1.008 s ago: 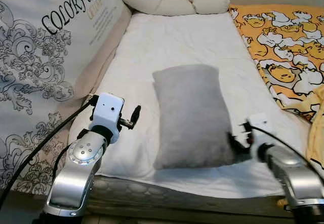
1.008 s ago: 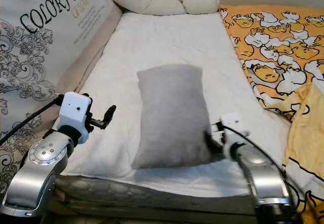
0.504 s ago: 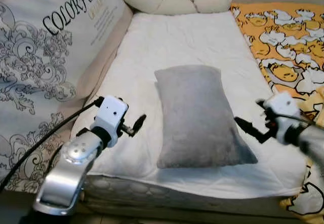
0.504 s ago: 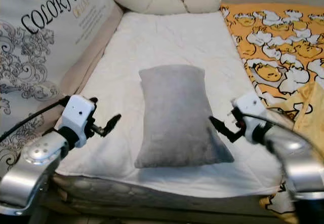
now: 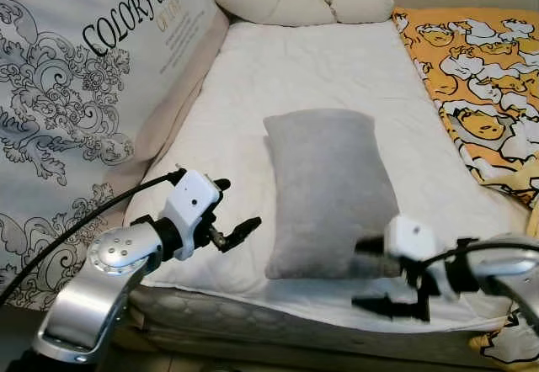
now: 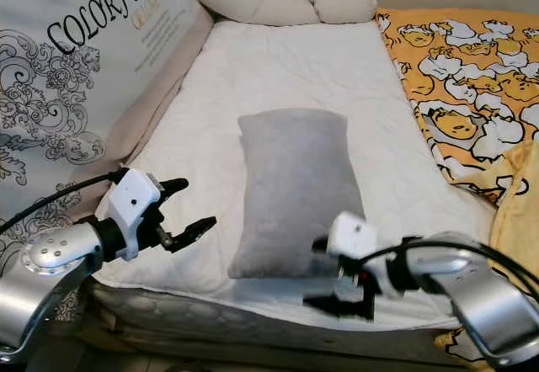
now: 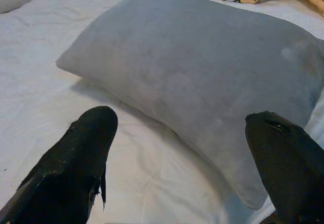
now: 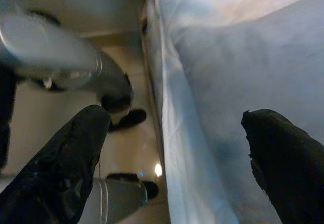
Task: Clean up the room
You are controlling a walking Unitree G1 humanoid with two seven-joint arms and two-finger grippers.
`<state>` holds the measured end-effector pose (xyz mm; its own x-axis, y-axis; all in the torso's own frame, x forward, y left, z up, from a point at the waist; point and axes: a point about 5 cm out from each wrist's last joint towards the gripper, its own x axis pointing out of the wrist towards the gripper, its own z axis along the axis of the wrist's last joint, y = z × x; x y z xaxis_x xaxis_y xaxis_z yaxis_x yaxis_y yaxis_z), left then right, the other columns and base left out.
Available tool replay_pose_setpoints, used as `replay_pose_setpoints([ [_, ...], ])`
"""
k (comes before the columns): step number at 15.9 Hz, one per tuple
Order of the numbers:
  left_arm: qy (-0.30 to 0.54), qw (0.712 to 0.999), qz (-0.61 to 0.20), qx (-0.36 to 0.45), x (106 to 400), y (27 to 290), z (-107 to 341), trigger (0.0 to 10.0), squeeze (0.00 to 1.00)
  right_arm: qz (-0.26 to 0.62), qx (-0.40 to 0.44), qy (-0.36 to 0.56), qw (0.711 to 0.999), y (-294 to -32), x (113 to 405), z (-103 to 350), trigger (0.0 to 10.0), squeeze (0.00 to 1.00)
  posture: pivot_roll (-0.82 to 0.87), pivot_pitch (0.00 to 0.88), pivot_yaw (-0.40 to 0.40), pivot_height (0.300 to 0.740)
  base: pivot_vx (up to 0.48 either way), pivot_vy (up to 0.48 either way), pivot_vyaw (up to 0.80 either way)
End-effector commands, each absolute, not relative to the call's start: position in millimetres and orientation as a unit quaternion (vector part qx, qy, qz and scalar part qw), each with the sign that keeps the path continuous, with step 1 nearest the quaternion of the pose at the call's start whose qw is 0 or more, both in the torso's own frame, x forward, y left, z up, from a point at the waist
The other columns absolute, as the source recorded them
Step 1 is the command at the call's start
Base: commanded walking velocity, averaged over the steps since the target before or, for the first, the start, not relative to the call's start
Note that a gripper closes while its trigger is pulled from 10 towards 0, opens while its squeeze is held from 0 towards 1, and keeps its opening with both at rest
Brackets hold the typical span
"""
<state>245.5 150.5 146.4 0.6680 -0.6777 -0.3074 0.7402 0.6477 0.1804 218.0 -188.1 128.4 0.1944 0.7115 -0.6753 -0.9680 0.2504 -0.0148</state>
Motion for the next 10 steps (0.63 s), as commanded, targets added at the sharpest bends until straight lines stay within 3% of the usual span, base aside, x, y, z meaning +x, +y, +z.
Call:
replay_pose_setpoints([
  [1, 0.111, 0.892, -0.411, 0.152, 243.8, 149.0, 147.0, 10.0, 0.00, 0.542, -0.278, 0.286, 0.740, -187.0, 231.9, 108.6, 10.0, 0.00, 0.06, 0.000, 0.062, 0.740, 0.000, 0.000, 0.00],
  [6, 0.114, 0.886, -0.419, 0.162, 246.0, 150.3, 148.2, 10.0, 0.00, 0.549, -0.337, 0.292, 0.707, -159.0, 249.2, 67.3, 10.0, 0.00, 0.07, 0.000, 0.075, 0.740, 0.000, 0.000, 0.00],
  [10, 0.103, 0.895, -0.400, 0.170, 252.3, 157.3, 154.4, 10.0, 0.00, 0.563, -0.261, 0.197, 0.759, -109.1, 273.2, 83.9, 10.0, 0.00, 0.08, 0.000, 0.072, 0.740, 0.000, 0.000, 0.00],
])
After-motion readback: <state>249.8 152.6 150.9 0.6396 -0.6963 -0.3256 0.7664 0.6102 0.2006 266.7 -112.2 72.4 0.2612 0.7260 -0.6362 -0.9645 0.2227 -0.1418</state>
